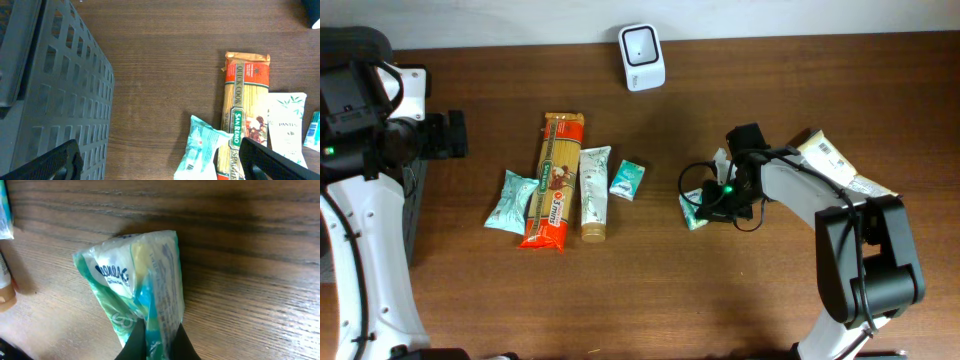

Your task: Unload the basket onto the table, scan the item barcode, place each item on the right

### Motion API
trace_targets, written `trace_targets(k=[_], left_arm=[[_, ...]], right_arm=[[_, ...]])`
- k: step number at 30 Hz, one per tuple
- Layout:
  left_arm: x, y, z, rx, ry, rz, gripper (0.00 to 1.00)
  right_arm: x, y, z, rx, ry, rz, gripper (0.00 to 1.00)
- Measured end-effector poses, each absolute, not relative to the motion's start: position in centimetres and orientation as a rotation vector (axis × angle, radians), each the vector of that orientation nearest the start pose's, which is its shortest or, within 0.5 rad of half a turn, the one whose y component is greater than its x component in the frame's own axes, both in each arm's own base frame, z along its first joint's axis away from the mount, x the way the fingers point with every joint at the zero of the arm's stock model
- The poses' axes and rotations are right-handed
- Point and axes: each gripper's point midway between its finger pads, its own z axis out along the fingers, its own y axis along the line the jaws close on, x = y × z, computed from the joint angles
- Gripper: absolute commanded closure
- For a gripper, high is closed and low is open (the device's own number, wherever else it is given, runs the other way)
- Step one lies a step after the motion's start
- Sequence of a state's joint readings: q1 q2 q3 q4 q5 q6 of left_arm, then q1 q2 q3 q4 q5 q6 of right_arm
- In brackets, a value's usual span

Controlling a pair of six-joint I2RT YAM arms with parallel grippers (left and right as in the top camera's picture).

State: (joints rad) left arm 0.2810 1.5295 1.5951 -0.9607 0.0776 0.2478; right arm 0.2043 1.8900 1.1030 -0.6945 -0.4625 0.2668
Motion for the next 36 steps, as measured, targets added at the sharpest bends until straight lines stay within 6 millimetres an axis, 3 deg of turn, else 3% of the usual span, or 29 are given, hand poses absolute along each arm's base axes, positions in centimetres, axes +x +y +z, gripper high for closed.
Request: trace_targets(k=[3, 5, 8, 10, 12, 15, 21, 26, 28, 30, 31, 33, 34, 36], left_arm=[[39.1, 9.9, 26.2, -0.007, 2.467, 0.134, 0.01], [39.1, 9.9, 26.2, -0.007, 2.467, 0.134, 0.01], [39.1, 9.9, 26.2, -0.007, 2.467, 0.134, 0.01], [39.1, 9.9, 26.2, -0.007, 2.467, 0.134, 0.01], [39.1, 9.9, 26.2, -0.007, 2.467, 0.134, 0.01], [39.1, 9.9, 26.2, -0.007, 2.468, 0.134, 0.01], [39.1, 9.9, 26.2, -0.007, 2.467, 0.134, 0.01], [39.1, 9.9, 26.2, -0.007, 2.467, 0.134, 0.01], [39.1, 9.9, 26.2, -0.007, 2.467, 0.133, 0.01], [39.1, 9.9, 26.2, -0.007, 2.468, 0.133, 0.01], [39.1, 9.9, 26.2, -0.007, 2.466, 0.134, 0.01], [39.1, 9.9, 26.2, -0.007, 2.468, 0.134, 0.01], [39.1, 9.9, 26.2, -0.007, 2.465, 0.134, 0.01], [39.1, 9.9, 26.2, -0.007, 2.468, 0.133, 0.01]], right_arm=[[31.1, 14.9, 1.0, 0.066, 3.09, 0.798, 0.96], [30.3, 16.7, 3.2, -0.015, 3.06, 1.009, 0.96], [31.7, 21.8, 14.6, -0.288, 2.623, 1.573, 0.96], [31.6, 23.6, 20.6, -0.4, 2.342, 1.923, 0.96], [32.2, 24.1, 23.6, -0.39, 2.248, 2.098, 0.96], [33.1, 24.3, 25.2, -0.266, 2.293, 2.199, 0.96], [33.8, 24.5, 25.5, -0.085, 2.378, 2.236, 0.96], [34.1, 24.8, 24.7, -0.236, 2.306, 2.112, 0.96], [33.6, 26.1, 22.1, -0.205, 2.413, 1.957, 0.96], [32.7, 26.8, 17.8, -0.163, 2.604, 1.674, 0.96], [31.8, 26.5, 15.2, -0.155, 2.737, 1.443, 0.96], [31.1, 25.2, 13.2, -0.147, 2.882, 1.13, 0.96], [32.1, 24.2, 14.0, -0.193, 2.905, 0.889, 0.96], [35.3, 23.7, 18.2, -0.242, 2.827, 0.652, 0.96]])
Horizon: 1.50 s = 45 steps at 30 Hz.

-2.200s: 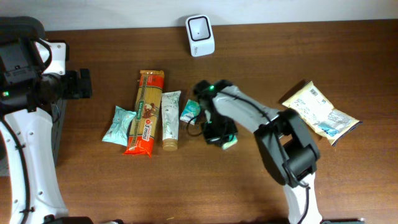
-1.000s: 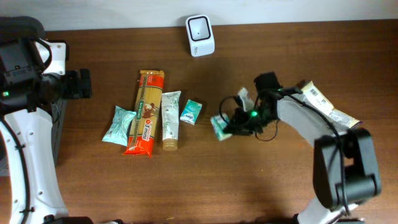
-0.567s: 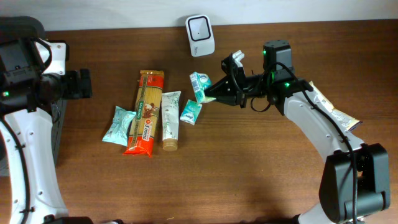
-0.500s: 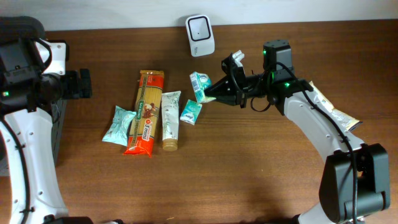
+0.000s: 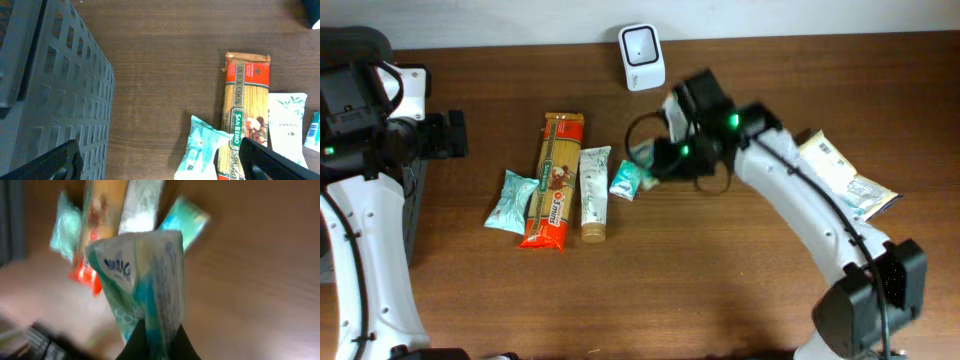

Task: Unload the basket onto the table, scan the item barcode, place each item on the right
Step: 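Hold small pack barcode over the white scanner with right gripper, then move small pack right and release it near wipes pack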

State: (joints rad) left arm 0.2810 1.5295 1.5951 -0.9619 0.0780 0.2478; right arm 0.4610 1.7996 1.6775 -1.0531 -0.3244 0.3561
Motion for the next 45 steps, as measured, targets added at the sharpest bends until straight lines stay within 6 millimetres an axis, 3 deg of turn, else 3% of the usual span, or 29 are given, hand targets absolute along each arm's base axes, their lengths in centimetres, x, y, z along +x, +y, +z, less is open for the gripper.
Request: trace_targets(k=[2, 4, 5, 6, 8, 10, 12, 15, 16, 24, 26, 27, 29, 30, 31, 32, 33, 34, 35, 37, 40, 43, 45], left_arm=[[39.1, 9.9, 26.2, -0.007, 2.467, 0.134, 0.01], [39.1, 9.9, 26.2, -0.007, 2.465, 0.135, 0.01], [39.1, 9.9, 26.2, -0.007, 2.464, 0.135, 0.01], [39.1, 9.9, 26.2, -0.007, 2.466, 0.134, 0.01], [39.2, 9.9, 26.2, -0.007, 2.464, 0.135, 0.01], [39.1, 9.9, 26.1, -0.007, 2.469, 0.133, 0.01], [39.1, 9.9, 26.1, -0.007, 2.468, 0.133, 0.01], [39.1, 9.9, 26.2, -0.007, 2.467, 0.134, 0.01], [39.1, 9.9, 26.2, -0.007, 2.467, 0.134, 0.01], [39.1, 9.9, 26.2, -0.007, 2.467, 0.134, 0.01], [39.1, 9.9, 26.2, -0.007, 2.467, 0.134, 0.01], [39.1, 9.9, 26.2, -0.007, 2.467, 0.133, 0.01], [39.1, 9.9, 26.1, -0.007, 2.468, 0.133, 0.01], [39.1, 9.9, 26.2, -0.007, 2.467, 0.134, 0.01], [39.2, 9.9, 26.2, -0.007, 2.464, 0.135, 0.01], [39.2, 9.9, 26.2, -0.007, 2.462, 0.135, 0.01], [39.2, 9.9, 26.2, -0.007, 2.464, 0.135, 0.01], [39.1, 9.9, 26.2, -0.007, 2.466, 0.134, 0.01], [39.1, 9.9, 26.2, -0.007, 2.466, 0.134, 0.01], [39.1, 9.9, 26.2, -0.007, 2.467, 0.134, 0.01], [39.1, 9.9, 26.2, -0.007, 2.467, 0.134, 0.01], [39.1, 9.9, 26.2, -0.007, 2.467, 0.134, 0.01], [39.1, 9.9, 26.2, -0.007, 2.467, 0.134, 0.01]], right_arm=[[42.7, 22.9, 24.8, -0.244, 2.579, 0.381, 0.96], [48.9, 22.5, 27.4, -0.226, 2.383, 0.19, 0.96], [52.4, 22.4, 27.3, -0.223, 2.273, 0.059, 0.96], [54.2, 22.3, 26.6, -0.228, 2.225, -0.025, 0.96], [59.7, 23.4, 24.5, -0.232, 2.033, -0.225, 0.96], [63.0, 24.5, 23.7, -0.251, 1.888, -0.297, 0.96], [65.0, 25.1, 20.9, -0.337, 1.812, -0.405, 0.96], [65.8, 25.3, 15.3, -0.496, 1.836, -0.543, 0.96], [65.8, 25.2, 14.3, -0.524, 1.848, -0.562, 0.96], [65.2, 24.5, 12.6, -0.587, 1.906, -0.625, 0.96], [63.9, 24.3, 12.1, -0.597, 1.994, -0.583, 0.96], [62.2, 24.2, 12.2, -0.622, 2.085, -0.513, 0.96], [59.5, 24.5, 15.9, -0.575, 2.175, -0.327, 0.96], [56.1, 23.8, 19.0, -0.531, 2.27, -0.206, 0.96], [53.2, 22.7, 23.9, -0.442, 2.299, -0.071, 0.96], [49.8, 20.3, 26.6, -0.378, 2.381, -0.004, 0.96], [46.7, 17.3, 27.5, -0.311, 2.489, 0.021, 0.96], [45.4, 14.6, 27.6, -0.224, 2.557, 0.027, 0.96], [44.2, 12.6, 26.4, -0.176, 2.648, 0.015, 0.96], [42.7, 8.9, 22.2, -0.05, 2.844, 0.022, 0.96], [40.5, 5.2, 15.4, 0.09, 3.058, 0.029, 0.96], [37.8, 3.7, 10.0, 0.175, 3.207, 0.052, 0.96], [36.7, 3.7, 8.6, 0.179, 3.251, 0.053, 0.96]])
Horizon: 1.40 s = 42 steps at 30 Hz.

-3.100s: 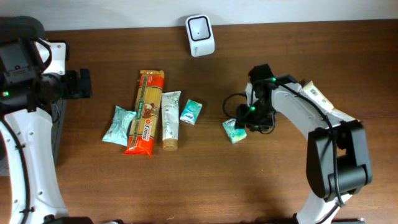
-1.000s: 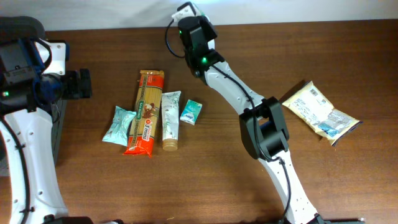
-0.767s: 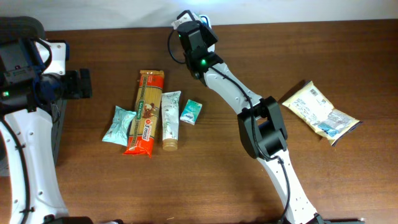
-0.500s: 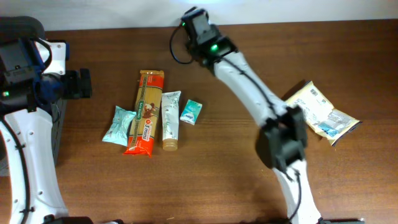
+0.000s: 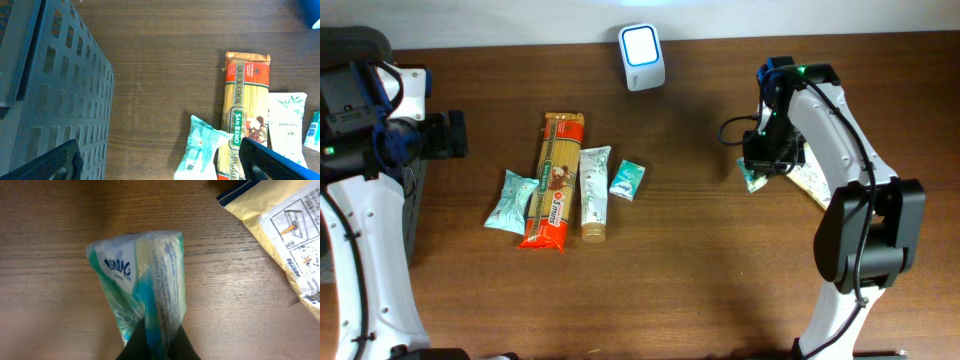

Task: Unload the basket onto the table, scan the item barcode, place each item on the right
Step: 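Move small pack right and release it near wipes pack, then reach right gripper to second small green pack and grasp it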

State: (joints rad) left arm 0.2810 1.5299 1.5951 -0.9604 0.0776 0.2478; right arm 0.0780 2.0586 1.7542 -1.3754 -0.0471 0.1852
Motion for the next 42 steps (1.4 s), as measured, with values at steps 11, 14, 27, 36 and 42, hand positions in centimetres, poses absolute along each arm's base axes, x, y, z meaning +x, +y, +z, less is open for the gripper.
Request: trace_targets(k=[11, 14, 27, 36, 42], left_arm=[[39.1, 9.9, 26.2, -0.007, 2.467, 0.135, 0.01], [39.1, 9.9, 26.2, -0.007, 2.467, 0.134, 0.01], [39.1, 9.9, 26.2, -0.007, 2.467, 0.133, 0.01], [39.1, 9.9, 26.2, -0.007, 2.467, 0.134, 0.01], [39.1, 9.9, 26.2, -0.007, 2.467, 0.134, 0.01]], right_arm=[[35.0, 0.9, 4.9, 0.261, 3.276, -0.182, 0.73], [33.6, -2.4, 4.2, 0.404, 3.295, -0.278, 0.38], [44.5, 23.5, 12.7, -0.156, 2.77, 0.477, 0.49], [41.1, 33.1, 5.4, 0.011, 2.892, 0.579, 0.96], [39.9, 35.0, 3.0, -0.011, 2.924, 0.574, 0.96]])
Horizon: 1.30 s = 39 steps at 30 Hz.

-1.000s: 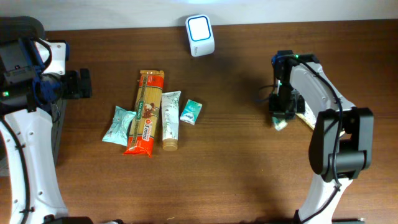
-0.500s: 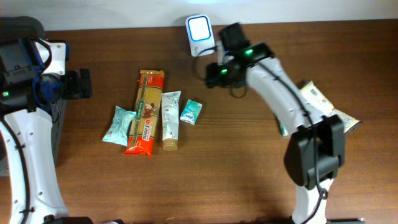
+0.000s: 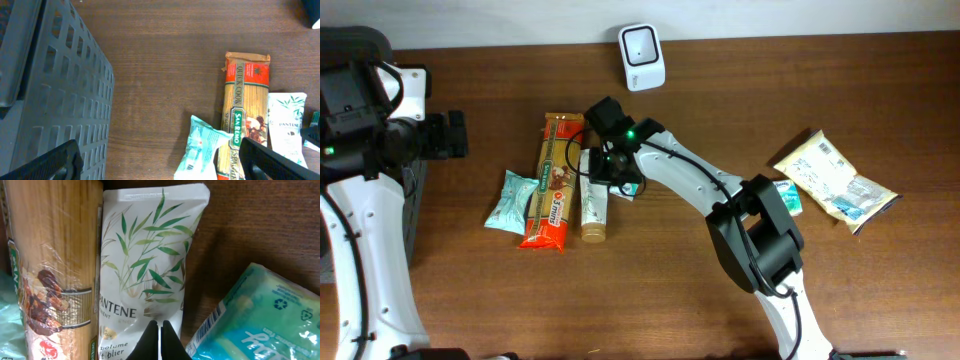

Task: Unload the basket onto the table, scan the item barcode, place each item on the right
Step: 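Reach right gripper to second small green pack and grasp it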

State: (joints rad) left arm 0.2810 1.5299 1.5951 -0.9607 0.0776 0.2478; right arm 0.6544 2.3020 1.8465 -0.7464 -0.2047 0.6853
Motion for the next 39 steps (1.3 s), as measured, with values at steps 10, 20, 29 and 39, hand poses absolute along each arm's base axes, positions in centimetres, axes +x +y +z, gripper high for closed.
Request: trace_targets(k=[10, 20, 29, 39], left_arm=[[39.1, 9.9, 26.2, -0.007, 2.467, 0.134, 0.01], [39.1, 9.9, 26.2, -0.007, 2.467, 0.134, 0.01], [39.1, 9.9, 26.2, -0.007, 2.467, 0.134, 0.01], [39.1, 9.9, 26.2, -0.007, 2.467, 0.134, 0.01]], right_arm=[[40.2, 35.4, 2.0, -0.014, 2.92, 0.578, 0.96], [37.6, 33.5, 0.6, -0.113, 3.039, 0.458, 0.96], [38.0, 25.4, 1.6, -0.336, 3.17, 0.324, 0.85], [45.5, 21.4, 12.3, -0.388, 2.833, 0.46, 0.34]])
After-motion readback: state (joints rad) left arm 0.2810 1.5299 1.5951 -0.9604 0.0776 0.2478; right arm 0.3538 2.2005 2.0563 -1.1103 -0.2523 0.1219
